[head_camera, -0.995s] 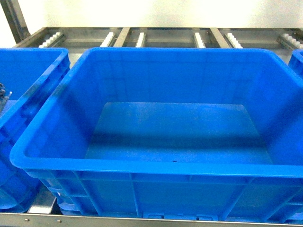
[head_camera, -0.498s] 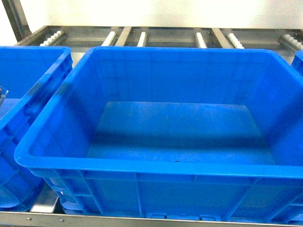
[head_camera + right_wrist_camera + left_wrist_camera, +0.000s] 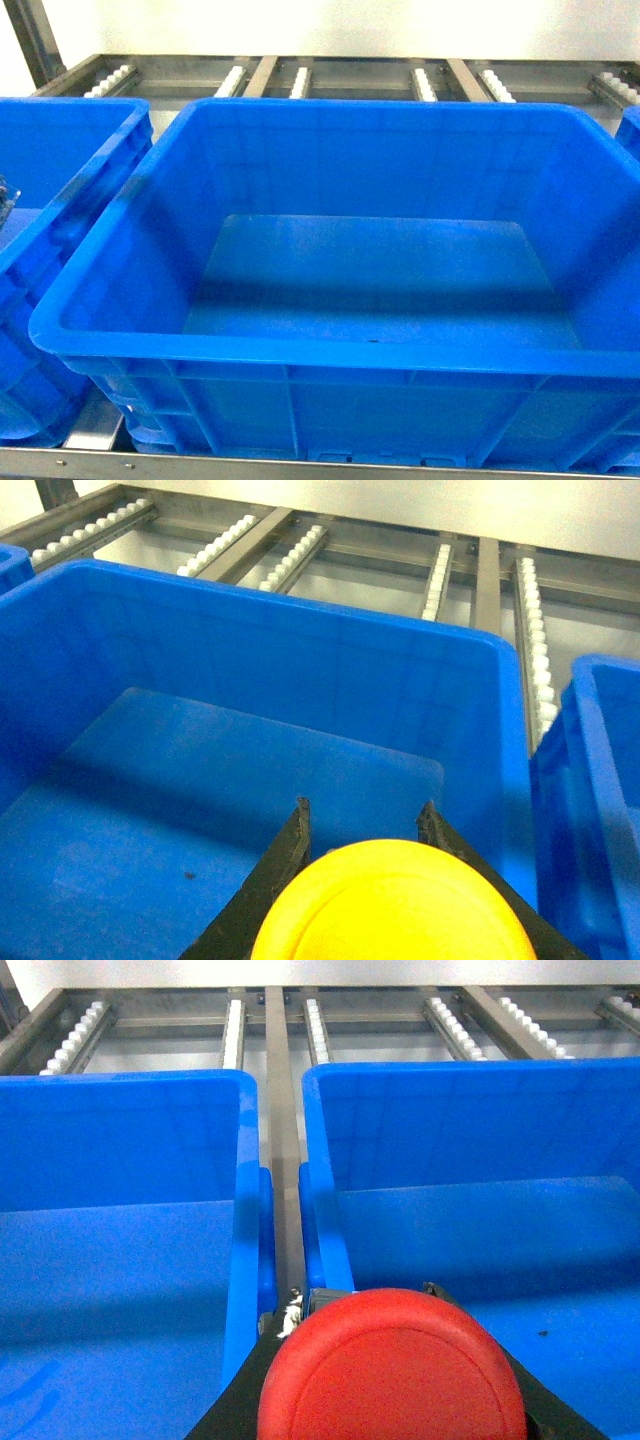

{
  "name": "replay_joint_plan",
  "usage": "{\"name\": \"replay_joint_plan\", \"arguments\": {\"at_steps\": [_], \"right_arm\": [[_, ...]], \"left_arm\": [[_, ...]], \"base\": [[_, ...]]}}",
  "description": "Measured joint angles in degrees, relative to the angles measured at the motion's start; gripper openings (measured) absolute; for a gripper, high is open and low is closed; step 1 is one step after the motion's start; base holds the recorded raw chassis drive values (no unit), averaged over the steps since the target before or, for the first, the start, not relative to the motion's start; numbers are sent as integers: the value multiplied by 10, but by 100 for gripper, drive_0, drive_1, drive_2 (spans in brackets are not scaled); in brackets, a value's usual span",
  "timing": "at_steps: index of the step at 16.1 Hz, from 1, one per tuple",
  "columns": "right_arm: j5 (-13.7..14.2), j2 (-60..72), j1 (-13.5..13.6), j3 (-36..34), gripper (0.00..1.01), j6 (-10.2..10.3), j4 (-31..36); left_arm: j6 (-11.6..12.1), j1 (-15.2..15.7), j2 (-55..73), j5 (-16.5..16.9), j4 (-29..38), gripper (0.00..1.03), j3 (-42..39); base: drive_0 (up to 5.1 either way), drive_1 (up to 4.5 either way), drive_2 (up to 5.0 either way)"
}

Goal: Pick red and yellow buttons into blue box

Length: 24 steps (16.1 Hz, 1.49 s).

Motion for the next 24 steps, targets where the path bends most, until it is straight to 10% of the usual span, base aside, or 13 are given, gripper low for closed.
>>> {"name": "replay_joint_plan", "arguments": {"at_steps": [8,13,20,24], "right_arm": [[-94,358,50,291,28,-92,-125],[-116,408,72,320,28,-163,-189],[-109,356,15,308,99,-159,-158],[-123,186,-71,215,98,-118,-132]], "left_arm": [[0,0,0,0,0,29,0],[0,0,0,0,0,29,0],[0,0,0,0,0,29,0],[0,0,0,0,0,29,0]], "base": [[0,0,0],[0,0,0],[0,0,0],[0,0,0]]}}
